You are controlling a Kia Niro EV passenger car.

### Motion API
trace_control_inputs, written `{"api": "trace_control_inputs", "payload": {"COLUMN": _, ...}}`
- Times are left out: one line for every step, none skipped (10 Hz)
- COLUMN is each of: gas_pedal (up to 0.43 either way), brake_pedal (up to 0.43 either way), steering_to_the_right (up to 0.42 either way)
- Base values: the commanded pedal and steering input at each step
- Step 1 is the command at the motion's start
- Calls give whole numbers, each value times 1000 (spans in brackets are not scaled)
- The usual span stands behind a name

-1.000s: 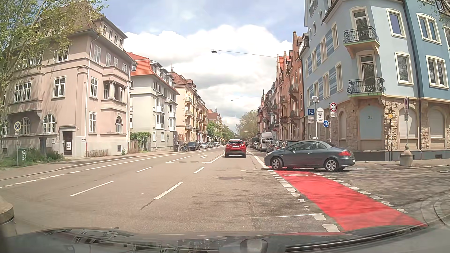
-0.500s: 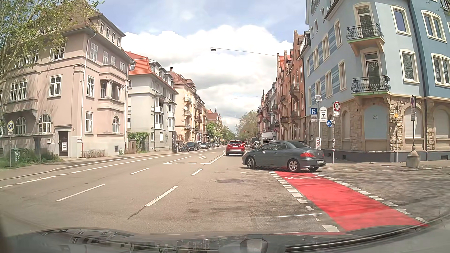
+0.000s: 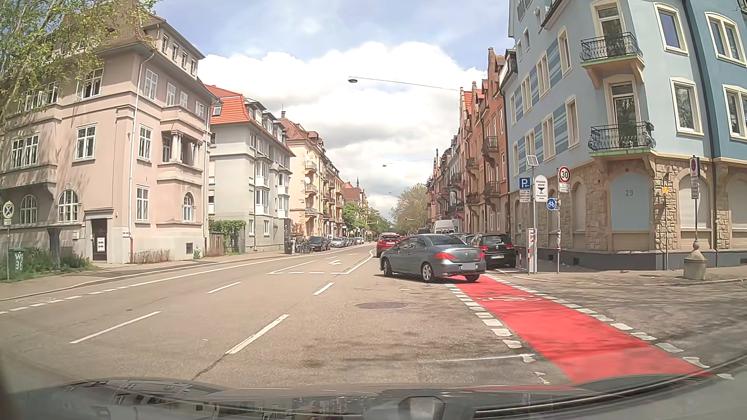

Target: Follow the waypoints while adhering to traffic rules and regulations

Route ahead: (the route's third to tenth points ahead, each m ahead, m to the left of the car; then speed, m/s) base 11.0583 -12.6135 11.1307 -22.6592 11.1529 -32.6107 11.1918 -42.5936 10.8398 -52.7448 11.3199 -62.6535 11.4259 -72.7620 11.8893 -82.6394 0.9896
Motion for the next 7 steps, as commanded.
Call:
{"api": "trace_control_inputs", "payload": {"gas_pedal": 0, "brake_pedal": 91, "steering_to_the_right": 5}}
{"api": "trace_control_inputs", "payload": {"gas_pedal": 0, "brake_pedal": 91, "steering_to_the_right": 5}}
{"api": "trace_control_inputs", "payload": {"gas_pedal": 0, "brake_pedal": 91, "steering_to_the_right": 5}}
{"api": "trace_control_inputs", "payload": {"gas_pedal": 0, "brake_pedal": 85, "steering_to_the_right": 5}}
{"api": "trace_control_inputs", "payload": {"gas_pedal": 0, "brake_pedal": 85, "steering_to_the_right": 5}}
{"api": "trace_control_inputs", "payload": {"gas_pedal": 0, "brake_pedal": 85, "steering_to_the_right": 5}}
{"api": "trace_control_inputs", "payload": {"gas_pedal": 0, "brake_pedal": 85, "steering_to_the_right": 6}}
